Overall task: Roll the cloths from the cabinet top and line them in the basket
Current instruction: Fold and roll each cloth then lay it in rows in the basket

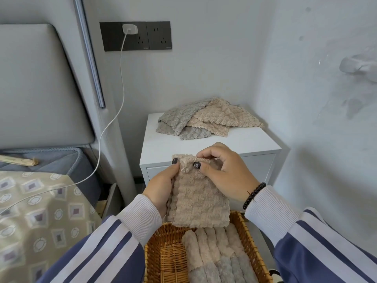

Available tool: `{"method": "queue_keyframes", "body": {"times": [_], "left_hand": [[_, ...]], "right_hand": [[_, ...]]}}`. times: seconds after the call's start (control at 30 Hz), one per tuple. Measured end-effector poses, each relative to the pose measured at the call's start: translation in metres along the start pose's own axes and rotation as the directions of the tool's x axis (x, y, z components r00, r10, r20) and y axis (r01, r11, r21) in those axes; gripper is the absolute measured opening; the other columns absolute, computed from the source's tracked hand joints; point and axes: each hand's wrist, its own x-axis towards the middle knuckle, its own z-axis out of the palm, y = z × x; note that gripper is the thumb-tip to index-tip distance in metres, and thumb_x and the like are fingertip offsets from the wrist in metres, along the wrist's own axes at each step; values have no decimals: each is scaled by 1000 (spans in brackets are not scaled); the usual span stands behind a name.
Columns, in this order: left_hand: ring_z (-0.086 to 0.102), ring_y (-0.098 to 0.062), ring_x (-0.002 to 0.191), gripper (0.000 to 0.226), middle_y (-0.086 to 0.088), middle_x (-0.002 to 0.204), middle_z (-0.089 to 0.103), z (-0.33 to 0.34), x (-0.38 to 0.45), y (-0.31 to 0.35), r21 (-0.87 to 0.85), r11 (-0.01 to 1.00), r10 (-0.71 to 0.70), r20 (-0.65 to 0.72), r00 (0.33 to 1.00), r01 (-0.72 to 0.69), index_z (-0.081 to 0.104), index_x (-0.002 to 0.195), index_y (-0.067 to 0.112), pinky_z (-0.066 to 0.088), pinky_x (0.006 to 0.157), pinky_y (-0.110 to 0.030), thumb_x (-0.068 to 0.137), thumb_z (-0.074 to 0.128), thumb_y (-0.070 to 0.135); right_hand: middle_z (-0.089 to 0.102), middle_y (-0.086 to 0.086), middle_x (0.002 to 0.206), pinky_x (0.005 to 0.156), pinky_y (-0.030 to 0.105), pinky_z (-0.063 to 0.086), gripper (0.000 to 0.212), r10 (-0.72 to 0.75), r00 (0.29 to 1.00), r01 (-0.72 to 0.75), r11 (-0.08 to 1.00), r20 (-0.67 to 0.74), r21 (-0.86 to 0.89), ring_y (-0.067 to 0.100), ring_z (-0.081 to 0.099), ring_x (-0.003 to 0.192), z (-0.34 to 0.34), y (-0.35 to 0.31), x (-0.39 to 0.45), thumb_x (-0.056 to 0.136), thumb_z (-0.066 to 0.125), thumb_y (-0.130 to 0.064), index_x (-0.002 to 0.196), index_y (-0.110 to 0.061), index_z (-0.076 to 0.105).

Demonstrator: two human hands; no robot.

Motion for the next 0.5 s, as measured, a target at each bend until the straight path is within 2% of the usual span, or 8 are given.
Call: {"method": "queue_keyframes", "body": {"times": [0.1, 0.17, 0.23, 0.3, 0.4, 0.5], "left_hand": [[73, -24, 70, 36, -11, 81, 75, -1, 1, 0, 13, 1000, 21, 3, 1000, -21, 70, 91, 9, 53, 70, -34, 100, 44, 32], [73, -26, 80, 37, -12, 89, 75, -1, 3, 0, 17, 1000, 20, 28, 999, -20, 71, 99, 9, 54, 78, -37, 99, 46, 36], [71, -28, 94, 43, -13, 102, 74, -1, 3, -1, -22, 1000, 16, 122, 992, -13, 70, 108, 9, 52, 87, -39, 94, 49, 44], [70, -27, 99, 48, -13, 107, 72, 1, 2, -3, -25, 999, 27, 214, 976, -22, 69, 110, 10, 51, 88, -39, 85, 53, 48], [71, -24, 94, 38, -11, 103, 73, 2, 2, -7, 128, 982, 100, 278, 955, -140, 66, 107, 11, 56, 81, -33, 77, 72, 33], [72, -24, 85, 26, -9, 94, 75, 2, 4, -10, 188, 965, 136, 242, 961, -183, 65, 105, 10, 59, 74, -33, 79, 70, 10]], "right_hand": [[58, -22, 94, 80, 8, 40, 17, 20, 997, -22, 999, 72, 31, -4, 56, 87, -3, -1, -1, 89, 65, -16, 90, -33, 61], [62, -23, 90, 78, 16, 43, 12, 46, 997, -48, 999, 66, 24, 1, 59, 84, -3, 2, 0, 89, 65, -22, 90, -33, 63], [65, -21, 86, 79, 21, 45, 3, 70, 997, -70, 997, 19, 22, 0, 59, 83, -1, 5, 0, 89, 65, -27, 89, -30, 67], [67, -20, 85, 84, 26, 47, 4, 84, 996, -84, 996, -29, 20, 1, 60, 85, 0, 7, 0, 87, 67, -31, 89, -28, 70], [65, -21, 86, 89, 31, 48, 4, 93, 990, -89, 995, -102, 44, 1, 60, 86, 1, 7, 0, 85, 71, -26, 85, -29, 70], [64, -16, 95, 93, 32, 46, 9, 104, 982, -93, 993, -159, 73, 2, 58, 96, 2, 7, -1, 82, 73, -24, 85, -31, 69]]}}
